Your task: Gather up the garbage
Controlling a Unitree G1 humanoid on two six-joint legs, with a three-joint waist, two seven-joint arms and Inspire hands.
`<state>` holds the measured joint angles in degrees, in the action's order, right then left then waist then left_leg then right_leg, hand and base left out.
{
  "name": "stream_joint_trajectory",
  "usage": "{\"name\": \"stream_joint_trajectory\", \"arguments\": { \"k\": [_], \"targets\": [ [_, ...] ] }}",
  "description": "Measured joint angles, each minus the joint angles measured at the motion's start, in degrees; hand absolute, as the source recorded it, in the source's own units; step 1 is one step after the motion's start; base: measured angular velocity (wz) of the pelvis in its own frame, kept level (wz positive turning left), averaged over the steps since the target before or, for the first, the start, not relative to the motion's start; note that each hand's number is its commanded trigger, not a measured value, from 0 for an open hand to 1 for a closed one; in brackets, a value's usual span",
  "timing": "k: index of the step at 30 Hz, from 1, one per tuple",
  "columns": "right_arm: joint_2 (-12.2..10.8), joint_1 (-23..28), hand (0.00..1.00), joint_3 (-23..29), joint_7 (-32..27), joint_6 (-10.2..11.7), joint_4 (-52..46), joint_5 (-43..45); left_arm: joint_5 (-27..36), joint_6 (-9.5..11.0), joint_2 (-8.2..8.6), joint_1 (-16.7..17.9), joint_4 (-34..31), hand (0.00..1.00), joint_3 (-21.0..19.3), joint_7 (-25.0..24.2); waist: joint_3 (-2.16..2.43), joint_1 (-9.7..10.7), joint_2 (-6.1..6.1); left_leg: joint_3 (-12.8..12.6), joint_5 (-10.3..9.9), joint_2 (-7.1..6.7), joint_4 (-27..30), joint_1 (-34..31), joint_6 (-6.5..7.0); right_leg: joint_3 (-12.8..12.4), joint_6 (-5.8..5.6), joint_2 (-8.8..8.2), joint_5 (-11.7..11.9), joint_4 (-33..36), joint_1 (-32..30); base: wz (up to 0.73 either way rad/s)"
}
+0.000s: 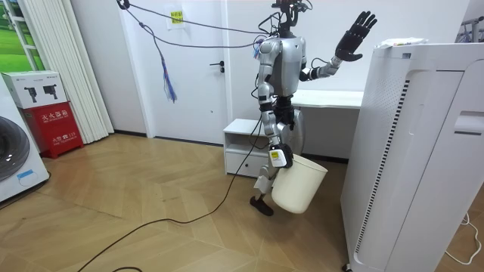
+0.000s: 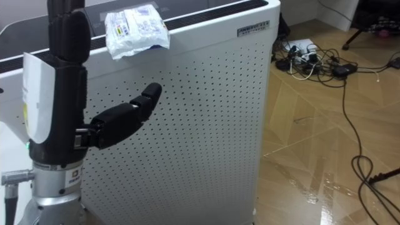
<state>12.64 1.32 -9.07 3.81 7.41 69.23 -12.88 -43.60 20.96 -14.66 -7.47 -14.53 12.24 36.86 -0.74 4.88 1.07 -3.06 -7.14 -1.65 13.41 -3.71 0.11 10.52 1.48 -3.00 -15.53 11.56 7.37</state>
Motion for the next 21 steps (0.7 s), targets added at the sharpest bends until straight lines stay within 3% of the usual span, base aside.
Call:
{"name": "stream_joint_trajectory", "arguments": {
  "k": [12, 17, 21],
  "targets": [
    [-0.21, 0.10, 1.00, 0.25, -0.68, -1.32, -0.22, 0.07, -1.13, -3.78, -0.03, -0.08, 0.44, 0.00, 1.28, -3.83, -0.03, 0.14, -0.04, -0.03, 0.00, 0.03, 0.07, -0.04, 0.00, 0.20, 0.00, -0.04, 0.00, 0.06, -0.01, 0.00],
    [-0.20, 0.16, 1.00, 0.24, -1.15, -1.73, -0.50, 0.06, -1.33, -6.12, -0.04, -0.87, 2.04, 0.00, 1.57, -3.97, 0.42, 0.62, 0.70, -0.11, 0.00, 0.06, 0.13, 0.04, 0.00, -0.29, 0.00, -0.10, 0.00, 0.09, 0.00, 0.00],
    [-0.04, 0.05, 1.00, 0.31, -1.17, -2.01, -0.50, 0.02, -2.08, -6.86, -0.24, -1.79, 2.49, 0.00, 1.53, -3.96, 0.23, 1.09, 0.87, -0.27, 0.00, 0.10, 0.12, 0.24, 0.01, -0.90, 0.01, -0.04, 0.01, 0.14, 0.01, -0.07]
  ]
}}
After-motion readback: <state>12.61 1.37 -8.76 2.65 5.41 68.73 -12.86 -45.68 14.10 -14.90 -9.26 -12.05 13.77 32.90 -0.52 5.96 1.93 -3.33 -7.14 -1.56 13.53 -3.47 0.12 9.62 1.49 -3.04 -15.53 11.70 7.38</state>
